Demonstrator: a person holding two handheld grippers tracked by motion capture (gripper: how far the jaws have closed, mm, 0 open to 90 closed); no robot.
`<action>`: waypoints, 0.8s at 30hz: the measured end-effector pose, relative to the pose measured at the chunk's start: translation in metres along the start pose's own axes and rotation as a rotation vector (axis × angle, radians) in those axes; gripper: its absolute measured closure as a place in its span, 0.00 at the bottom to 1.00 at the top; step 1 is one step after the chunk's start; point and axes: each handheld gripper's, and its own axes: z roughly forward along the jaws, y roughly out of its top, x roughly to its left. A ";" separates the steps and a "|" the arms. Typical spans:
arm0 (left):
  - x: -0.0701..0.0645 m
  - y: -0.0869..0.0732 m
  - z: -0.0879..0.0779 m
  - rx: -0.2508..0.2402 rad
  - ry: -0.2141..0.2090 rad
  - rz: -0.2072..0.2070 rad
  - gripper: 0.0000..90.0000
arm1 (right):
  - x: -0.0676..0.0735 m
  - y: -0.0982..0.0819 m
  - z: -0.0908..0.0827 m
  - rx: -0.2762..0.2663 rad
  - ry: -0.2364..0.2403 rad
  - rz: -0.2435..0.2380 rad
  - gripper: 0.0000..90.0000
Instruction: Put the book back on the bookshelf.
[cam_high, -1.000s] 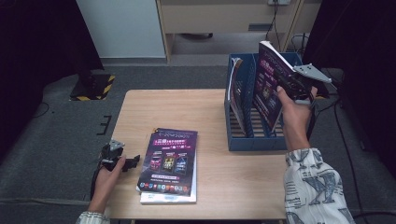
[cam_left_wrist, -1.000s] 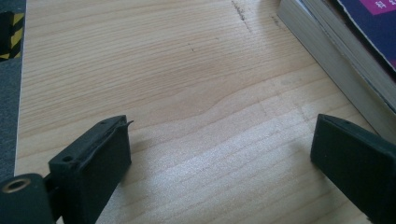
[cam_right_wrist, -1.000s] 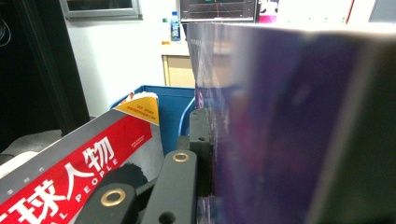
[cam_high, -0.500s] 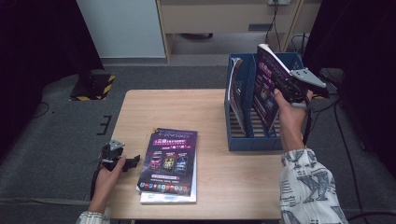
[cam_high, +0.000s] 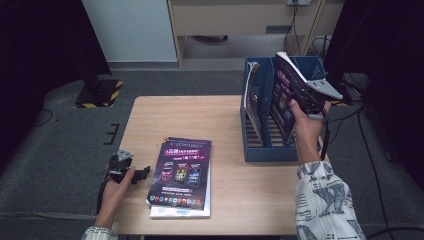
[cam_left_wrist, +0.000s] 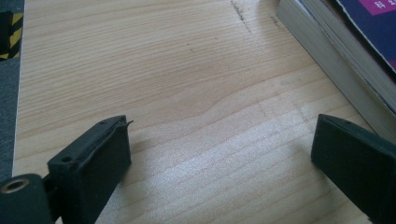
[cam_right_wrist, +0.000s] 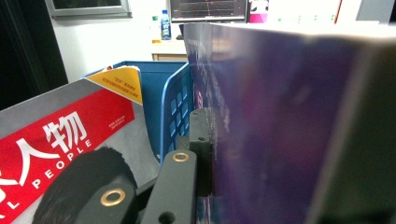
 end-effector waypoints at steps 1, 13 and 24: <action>0.000 0.000 0.000 0.000 0.000 0.000 0.05 | 0.000 -0.002 0.001 -0.002 -0.004 -0.001 0.92; -0.002 0.001 0.001 -0.001 -0.004 0.003 0.05 | -0.004 -0.023 0.009 0.003 -0.035 0.025 0.92; -0.002 0.001 0.001 0.000 -0.010 0.007 0.04 | -0.003 -0.032 0.018 0.013 -0.076 0.009 0.92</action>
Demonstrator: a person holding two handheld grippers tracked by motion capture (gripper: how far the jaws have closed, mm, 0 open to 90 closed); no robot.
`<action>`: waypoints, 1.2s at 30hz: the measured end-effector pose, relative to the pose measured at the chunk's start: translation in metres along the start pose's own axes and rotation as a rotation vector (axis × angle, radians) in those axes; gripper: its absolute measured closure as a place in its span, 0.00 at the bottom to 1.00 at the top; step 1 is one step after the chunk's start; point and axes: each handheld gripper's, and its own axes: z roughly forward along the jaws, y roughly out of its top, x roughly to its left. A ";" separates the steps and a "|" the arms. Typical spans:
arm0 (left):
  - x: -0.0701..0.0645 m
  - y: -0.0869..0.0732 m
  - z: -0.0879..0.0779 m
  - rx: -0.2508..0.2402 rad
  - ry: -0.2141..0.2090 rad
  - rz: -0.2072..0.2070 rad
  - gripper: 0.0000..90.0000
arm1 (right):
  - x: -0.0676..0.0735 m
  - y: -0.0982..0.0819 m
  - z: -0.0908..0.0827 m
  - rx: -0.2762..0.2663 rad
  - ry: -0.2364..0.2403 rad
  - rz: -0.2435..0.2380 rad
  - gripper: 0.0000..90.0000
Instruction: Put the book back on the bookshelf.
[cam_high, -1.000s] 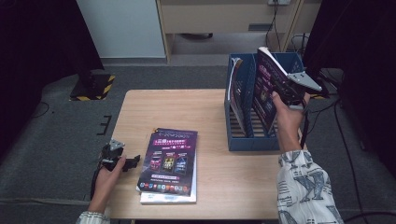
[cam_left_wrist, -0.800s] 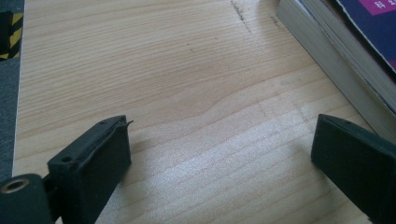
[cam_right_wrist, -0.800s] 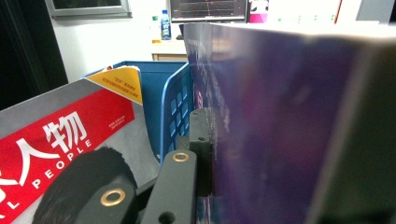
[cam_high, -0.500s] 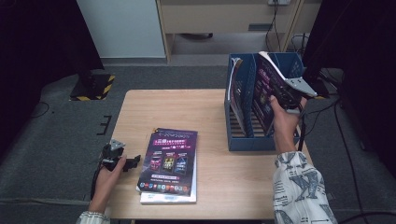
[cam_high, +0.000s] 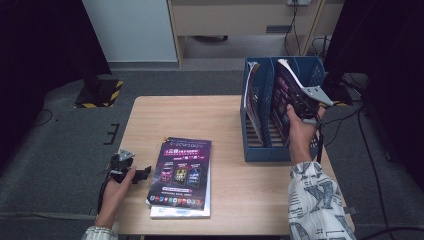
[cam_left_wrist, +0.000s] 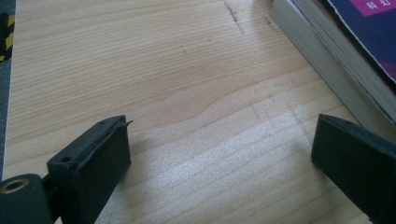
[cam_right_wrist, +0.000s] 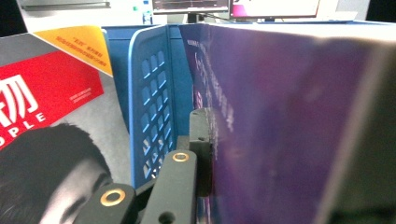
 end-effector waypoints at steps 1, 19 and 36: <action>0.000 0.000 0.000 0.000 0.000 0.000 0.04 | 0.000 0.000 0.000 0.000 -0.002 0.002 0.92; -0.001 0.000 0.000 -0.001 -0.006 0.003 0.04 | -0.004 -0.009 0.005 0.007 -0.019 0.037 0.91; -0.002 0.001 0.001 -0.001 -0.008 0.005 0.04 | 0.000 -0.012 -0.001 0.033 0.041 0.006 0.90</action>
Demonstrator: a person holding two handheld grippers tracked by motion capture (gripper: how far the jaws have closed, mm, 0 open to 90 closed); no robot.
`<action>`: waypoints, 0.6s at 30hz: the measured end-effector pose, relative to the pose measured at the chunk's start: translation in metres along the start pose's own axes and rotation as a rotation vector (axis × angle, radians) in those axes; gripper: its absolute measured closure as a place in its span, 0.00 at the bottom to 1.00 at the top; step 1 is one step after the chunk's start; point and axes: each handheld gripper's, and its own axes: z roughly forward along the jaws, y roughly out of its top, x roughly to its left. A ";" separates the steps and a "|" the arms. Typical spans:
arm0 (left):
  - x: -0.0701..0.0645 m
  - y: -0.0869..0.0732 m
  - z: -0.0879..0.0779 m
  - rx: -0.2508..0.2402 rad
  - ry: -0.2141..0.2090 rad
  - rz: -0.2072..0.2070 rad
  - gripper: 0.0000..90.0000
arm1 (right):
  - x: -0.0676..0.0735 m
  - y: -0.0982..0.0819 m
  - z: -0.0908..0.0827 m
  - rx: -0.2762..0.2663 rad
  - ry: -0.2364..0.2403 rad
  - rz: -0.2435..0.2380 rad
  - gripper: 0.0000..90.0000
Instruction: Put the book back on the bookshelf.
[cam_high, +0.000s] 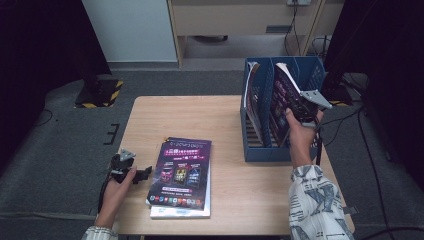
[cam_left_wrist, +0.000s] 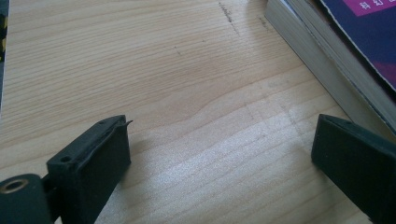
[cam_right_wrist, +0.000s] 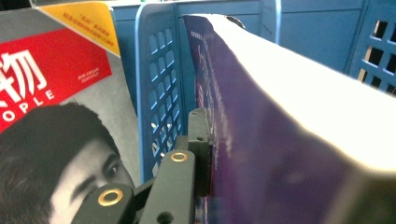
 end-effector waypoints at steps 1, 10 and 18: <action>0.000 0.000 0.000 0.000 0.000 0.000 0.04 | 0.001 0.000 0.000 0.004 0.005 -0.004 0.90; 0.000 0.000 0.000 0.000 0.000 0.000 0.04 | 0.002 -0.001 0.003 0.017 0.060 0.022 0.80; 0.000 0.000 0.000 0.000 -0.002 0.000 0.04 | 0.005 -0.003 0.005 0.036 0.075 -0.011 0.92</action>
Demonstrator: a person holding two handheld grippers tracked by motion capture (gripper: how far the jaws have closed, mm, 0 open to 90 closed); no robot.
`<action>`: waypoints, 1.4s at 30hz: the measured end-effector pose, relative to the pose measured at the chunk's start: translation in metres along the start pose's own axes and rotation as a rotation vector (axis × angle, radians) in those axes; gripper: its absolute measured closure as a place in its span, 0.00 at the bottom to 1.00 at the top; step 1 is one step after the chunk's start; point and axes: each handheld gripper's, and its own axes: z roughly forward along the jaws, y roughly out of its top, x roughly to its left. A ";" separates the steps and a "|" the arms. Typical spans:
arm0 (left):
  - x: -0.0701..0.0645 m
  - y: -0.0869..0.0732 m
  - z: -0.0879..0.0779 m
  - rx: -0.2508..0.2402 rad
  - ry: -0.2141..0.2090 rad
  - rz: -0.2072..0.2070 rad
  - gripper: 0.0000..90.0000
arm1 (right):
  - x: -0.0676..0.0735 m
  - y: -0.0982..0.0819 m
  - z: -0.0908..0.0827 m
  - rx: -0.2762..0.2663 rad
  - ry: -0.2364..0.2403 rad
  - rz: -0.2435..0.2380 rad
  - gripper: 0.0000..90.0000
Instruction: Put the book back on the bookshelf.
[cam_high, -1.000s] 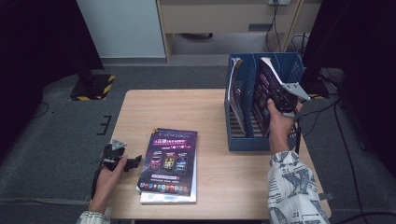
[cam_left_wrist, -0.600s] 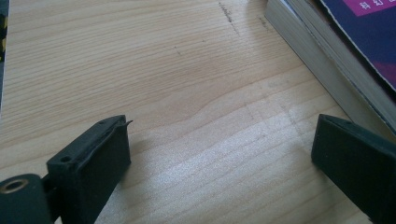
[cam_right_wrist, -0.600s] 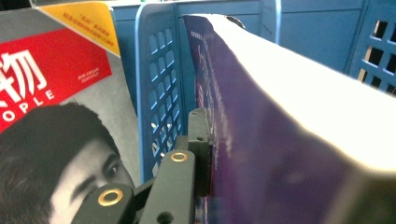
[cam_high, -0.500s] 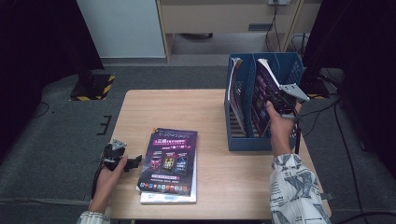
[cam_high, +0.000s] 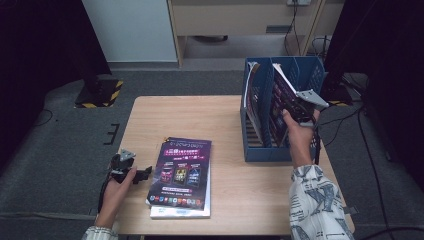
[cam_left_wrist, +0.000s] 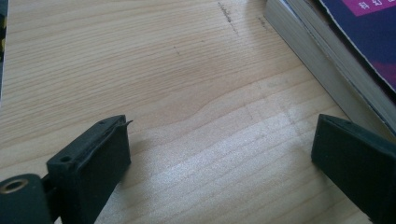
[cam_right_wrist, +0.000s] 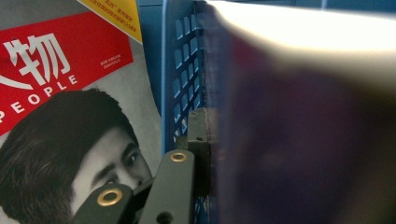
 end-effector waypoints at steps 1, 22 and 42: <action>0.000 0.000 0.000 0.000 0.000 0.000 0.04 | 0.001 0.000 0.000 0.000 -0.011 -0.015 0.92; 0.000 0.000 0.000 0.000 -0.003 0.003 0.04 | 0.003 0.000 0.002 -0.029 -0.203 -0.033 0.92; -0.001 0.001 0.001 0.001 -0.003 0.005 0.04 | 0.030 -0.003 0.006 0.000 -0.151 -0.087 0.90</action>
